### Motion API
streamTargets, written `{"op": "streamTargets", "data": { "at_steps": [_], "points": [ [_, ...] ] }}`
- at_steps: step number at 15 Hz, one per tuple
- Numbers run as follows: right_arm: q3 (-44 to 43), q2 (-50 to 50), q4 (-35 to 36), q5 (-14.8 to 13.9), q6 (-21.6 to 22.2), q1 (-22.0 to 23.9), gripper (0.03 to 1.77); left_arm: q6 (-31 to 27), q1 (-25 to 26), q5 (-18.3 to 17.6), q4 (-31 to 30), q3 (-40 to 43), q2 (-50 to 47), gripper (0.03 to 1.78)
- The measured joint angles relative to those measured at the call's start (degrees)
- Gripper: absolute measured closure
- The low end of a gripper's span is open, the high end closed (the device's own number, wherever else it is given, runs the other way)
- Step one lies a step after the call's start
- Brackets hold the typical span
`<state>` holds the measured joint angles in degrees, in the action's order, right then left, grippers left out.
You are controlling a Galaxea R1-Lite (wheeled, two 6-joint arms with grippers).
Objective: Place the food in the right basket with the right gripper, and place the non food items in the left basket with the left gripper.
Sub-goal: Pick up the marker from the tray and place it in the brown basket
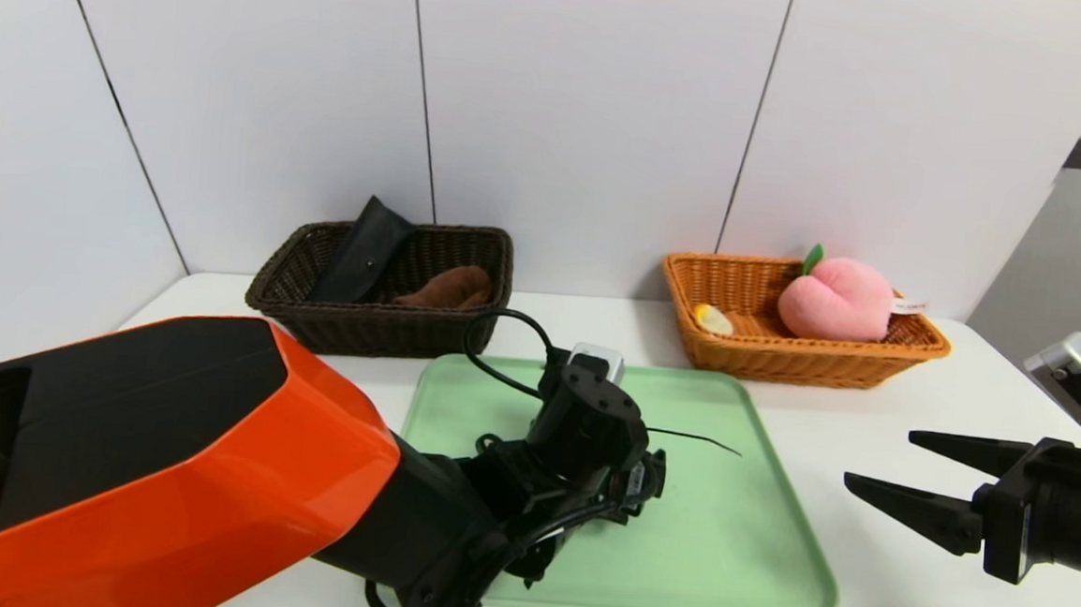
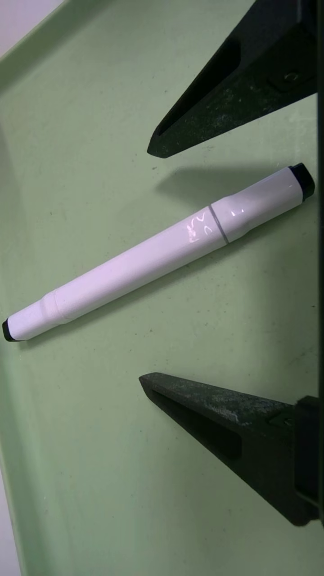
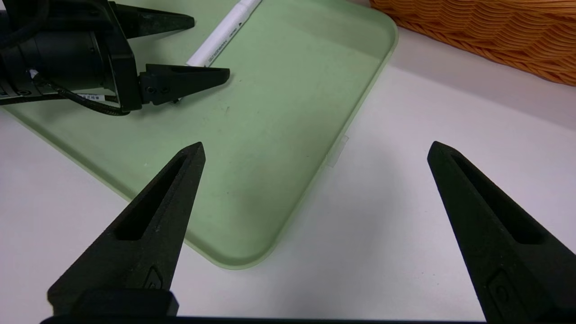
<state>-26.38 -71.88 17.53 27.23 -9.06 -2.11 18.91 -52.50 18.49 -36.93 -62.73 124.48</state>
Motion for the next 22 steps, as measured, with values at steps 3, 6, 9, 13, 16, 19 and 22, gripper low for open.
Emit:
{"op": "streamTargets", "data": {
  "at_steps": [3,6,9,13,16,19,22],
  "points": [
    [0.04,0.07,0.00,0.00,-0.06,-0.04,0.09,-0.02,0.17,-0.02,0.07,0.09,0.22,0.12],
    [0.04,0.29,-0.01,0.02,-0.09,-0.06,0.09,-0.23,0.37,0.00,0.16,0.24,0.22,0.12],
    [0.04,0.46,0.00,0.00,-0.09,-0.06,0.09,-0.78,0.52,0.85,0.46,0.37,0.05,0.44],
    [0.01,0.51,0.00,0.00,-0.12,-0.06,0.09,-1.02,0.46,0.94,0.62,0.67,-0.39,0.92],
    [0.01,0.55,0.00,0.02,-0.09,-0.06,0.09,-1.07,0.46,0.93,0.40,0.88,-0.59,1.64],
    [0.20,0.74,-0.01,0.00,-0.01,-0.06,0.09,-1.08,0.46,0.94,0.30,1.35,-0.91,1.63],
    [0.28,0.84,-0.01,0.02,0.00,-0.06,0.09,-1.11,0.48,0.96,0.33,1.60,-1.13,1.63]
  ]
}}
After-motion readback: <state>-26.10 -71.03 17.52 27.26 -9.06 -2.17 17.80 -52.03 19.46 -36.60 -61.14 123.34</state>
